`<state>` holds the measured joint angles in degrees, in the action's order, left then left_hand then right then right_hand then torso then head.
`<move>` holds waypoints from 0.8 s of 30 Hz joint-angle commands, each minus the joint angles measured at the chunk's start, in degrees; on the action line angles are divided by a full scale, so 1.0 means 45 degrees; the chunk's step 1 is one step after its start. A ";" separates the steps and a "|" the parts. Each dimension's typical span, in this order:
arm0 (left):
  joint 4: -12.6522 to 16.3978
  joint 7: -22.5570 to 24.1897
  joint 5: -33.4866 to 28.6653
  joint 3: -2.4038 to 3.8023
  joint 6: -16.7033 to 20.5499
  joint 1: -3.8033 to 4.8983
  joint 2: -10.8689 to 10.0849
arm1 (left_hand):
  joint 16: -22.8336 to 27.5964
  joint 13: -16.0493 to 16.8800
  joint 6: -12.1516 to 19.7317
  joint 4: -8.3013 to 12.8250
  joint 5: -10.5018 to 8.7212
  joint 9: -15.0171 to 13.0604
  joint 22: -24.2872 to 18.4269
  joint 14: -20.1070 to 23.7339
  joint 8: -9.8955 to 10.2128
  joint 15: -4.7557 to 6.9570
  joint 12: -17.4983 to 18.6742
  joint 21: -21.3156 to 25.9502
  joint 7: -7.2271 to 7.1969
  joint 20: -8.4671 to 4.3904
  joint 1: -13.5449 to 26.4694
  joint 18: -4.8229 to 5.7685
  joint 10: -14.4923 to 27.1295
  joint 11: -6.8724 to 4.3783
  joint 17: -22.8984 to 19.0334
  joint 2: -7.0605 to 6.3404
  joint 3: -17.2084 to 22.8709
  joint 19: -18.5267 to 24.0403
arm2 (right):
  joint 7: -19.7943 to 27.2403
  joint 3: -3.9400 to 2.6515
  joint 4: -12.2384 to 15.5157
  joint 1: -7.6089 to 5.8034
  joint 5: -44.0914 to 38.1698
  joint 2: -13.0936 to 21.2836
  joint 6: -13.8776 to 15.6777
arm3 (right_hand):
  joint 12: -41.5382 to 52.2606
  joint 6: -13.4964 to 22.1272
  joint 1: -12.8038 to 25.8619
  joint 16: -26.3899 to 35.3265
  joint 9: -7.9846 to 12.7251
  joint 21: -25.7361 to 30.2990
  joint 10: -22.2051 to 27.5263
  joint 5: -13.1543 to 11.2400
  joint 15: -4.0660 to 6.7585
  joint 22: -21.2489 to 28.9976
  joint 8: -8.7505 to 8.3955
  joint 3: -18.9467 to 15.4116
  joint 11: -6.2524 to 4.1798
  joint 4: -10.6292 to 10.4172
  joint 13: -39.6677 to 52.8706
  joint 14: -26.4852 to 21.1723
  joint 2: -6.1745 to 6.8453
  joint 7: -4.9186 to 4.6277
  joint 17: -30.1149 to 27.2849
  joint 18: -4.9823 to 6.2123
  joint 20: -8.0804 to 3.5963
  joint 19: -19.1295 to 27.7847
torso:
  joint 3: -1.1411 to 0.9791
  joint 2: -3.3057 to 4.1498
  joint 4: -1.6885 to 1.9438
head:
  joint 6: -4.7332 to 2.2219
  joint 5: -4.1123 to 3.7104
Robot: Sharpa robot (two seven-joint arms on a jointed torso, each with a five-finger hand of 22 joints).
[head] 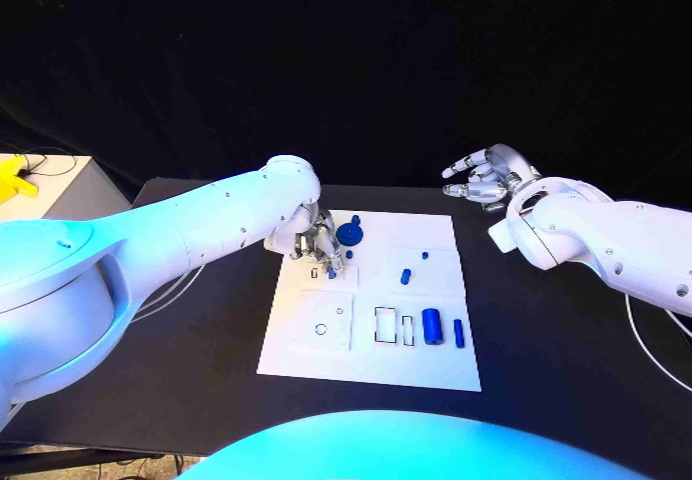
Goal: Assemble the parts on the task board
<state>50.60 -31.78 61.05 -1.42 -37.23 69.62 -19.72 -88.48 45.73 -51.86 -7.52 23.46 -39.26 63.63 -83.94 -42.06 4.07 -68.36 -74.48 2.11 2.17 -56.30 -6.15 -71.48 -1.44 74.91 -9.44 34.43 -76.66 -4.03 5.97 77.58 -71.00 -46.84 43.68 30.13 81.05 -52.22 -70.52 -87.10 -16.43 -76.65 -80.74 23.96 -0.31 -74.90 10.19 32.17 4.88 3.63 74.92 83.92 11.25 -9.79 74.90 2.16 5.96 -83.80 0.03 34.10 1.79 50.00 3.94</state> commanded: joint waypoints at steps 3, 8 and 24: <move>0.0008 -0.0021 0.0378 -0.0053 0.0391 -0.0113 -0.0009 | 0.0009 0.0036 0.0010 -0.0108 -0.0085 -0.0018 0.0005 -0.1144 0.0076 0.0105 0.0055 0.0033 0.0092 -0.0072 0.0025 0.0114 -0.0060 0.0002 0.2695 -0.0055 -0.0247 -0.0026 | 0.0114 -0.0001 0.0022 0.0015 -0.0089 0.0004 -0.0121 | -0.0060 0.0066 -0.0062 0.0083 0.0011 0.0042 0.0098 0.0050 0.0036 -0.2019 0.0085 0.0003 -0.0034 -0.0043 0.0999 0.1003 0.0088 -0.0018 0.2121 0.0142 -0.0043 -0.0485 | 0.0003 0.0001 -0.0004 | -0.0001 -0.0011; -0.0002 -0.0014 0.0425 -0.0052 0.0407 -0.0119 -0.0033 | 0.0004 0.0054 -0.0019 -0.0264 -0.0183 -0.0023 -0.0007 -0.1148 0.0120 0.0106 0.0051 0.0046 0.0093 -0.0073 0.0035 0.0112 -0.0061 0.0003 0.2706 -0.0064 -0.0489 -0.0025 | 0.0108 -0.0001 0.0023 0.0020 -0.0089 0.0008 -0.0126 | -0.0078 0.0078 -0.0064 0.0110 0.0015 0.0076 0.0117 0.0052 0.0036 -0.2005 0.0089 0.0002 -0.0033 -0.0051 0.0980 0.0990 0.0094 -0.0019 0.2078 0.0147 -0.0043 -0.0476 | 0.0001 0.0001 -0.0002 | -0.0001 -0.0016; -0.0003 -0.0017 0.0571 -0.0048 0.0417 -0.0125 -0.0159 | -0.0011 0.0141 -0.0104 -0.0752 -0.1497 -0.0049 0.0038 -0.1159 0.0283 0.0107 0.0030 0.0036 0.0086 -0.0074 -0.0239 0.0121 -0.0073 0.0001 0.2740 0.0020 -0.1133 -0.0061 | 0.0098 0.0001 0.0063 0.0028 -0.0089 0.0034 -0.0132 | -0.0078 0.0078 -0.0064 0.0110 0.0015 0.0076 0.0117 0.0052 0.0036 -0.2005 0.0089 0.0002 -0.0033 -0.0051 0.0980 0.0990 0.0094 -0.0019 0.2078 0.0147 -0.0043 -0.0476 | 0.0006 0.0005 0.0000 | -0.0001 -0.0009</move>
<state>50.81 -31.13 61.61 -1.39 -36.43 69.45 -20.15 -88.48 46.26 -52.05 -10.83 17.11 -39.40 63.76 -83.94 -41.07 4.07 -68.35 -74.48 2.51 1.95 -56.89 -6.15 -71.47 -1.44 74.91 -9.38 29.70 -76.88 -4.02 5.98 77.74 -70.91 -46.84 43.79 30.13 81.05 -52.22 -70.52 -86.76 -16.43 -76.65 -80.53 23.96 -0.31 -74.94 10.40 32.18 4.68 3.64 74.90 83.92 11.25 -9.79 74.90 2.16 5.96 -83.80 0.04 34.11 1.77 50.00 3.90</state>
